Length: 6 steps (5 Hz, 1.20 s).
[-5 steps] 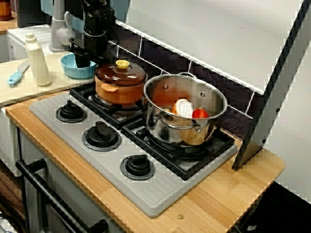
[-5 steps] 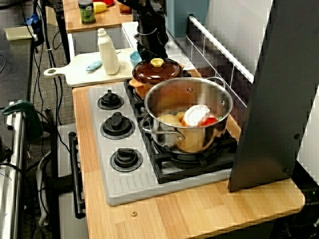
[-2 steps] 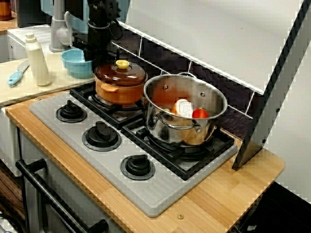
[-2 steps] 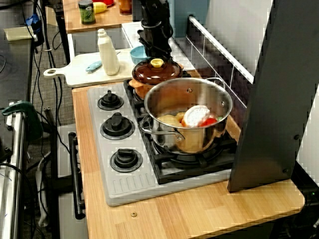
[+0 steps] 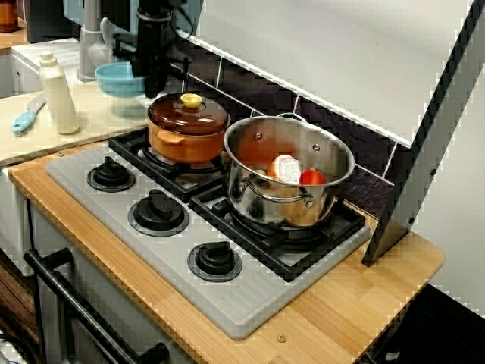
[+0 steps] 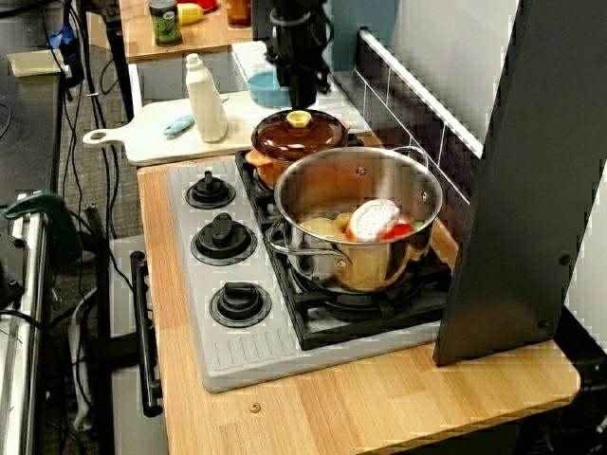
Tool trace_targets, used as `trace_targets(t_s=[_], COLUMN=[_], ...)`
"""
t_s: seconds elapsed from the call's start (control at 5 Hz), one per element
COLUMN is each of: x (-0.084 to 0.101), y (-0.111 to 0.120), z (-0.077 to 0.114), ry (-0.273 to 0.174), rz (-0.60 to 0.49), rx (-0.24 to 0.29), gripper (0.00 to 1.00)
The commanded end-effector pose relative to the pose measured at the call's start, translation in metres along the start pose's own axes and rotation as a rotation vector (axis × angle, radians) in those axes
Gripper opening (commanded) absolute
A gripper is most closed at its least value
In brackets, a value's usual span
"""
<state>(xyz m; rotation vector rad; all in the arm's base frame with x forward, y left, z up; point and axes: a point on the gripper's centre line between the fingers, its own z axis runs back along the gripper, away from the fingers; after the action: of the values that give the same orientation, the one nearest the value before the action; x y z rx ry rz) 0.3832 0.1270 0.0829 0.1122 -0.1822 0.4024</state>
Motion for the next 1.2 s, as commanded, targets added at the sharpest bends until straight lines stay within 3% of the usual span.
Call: trace_targets(t_s=[0.0, 0.4, 1.0], x=[0.029, 0.035, 0.032], y=[0.01, 0.013, 0.018], z=[0.092, 0.124, 0.144], ry=[-0.123, -0.142, -0.151], rz=[0.024, 0.044, 0.041], rx=[-0.054, -0.075, -0.108], gripper=[0.0, 0.0, 0.0])
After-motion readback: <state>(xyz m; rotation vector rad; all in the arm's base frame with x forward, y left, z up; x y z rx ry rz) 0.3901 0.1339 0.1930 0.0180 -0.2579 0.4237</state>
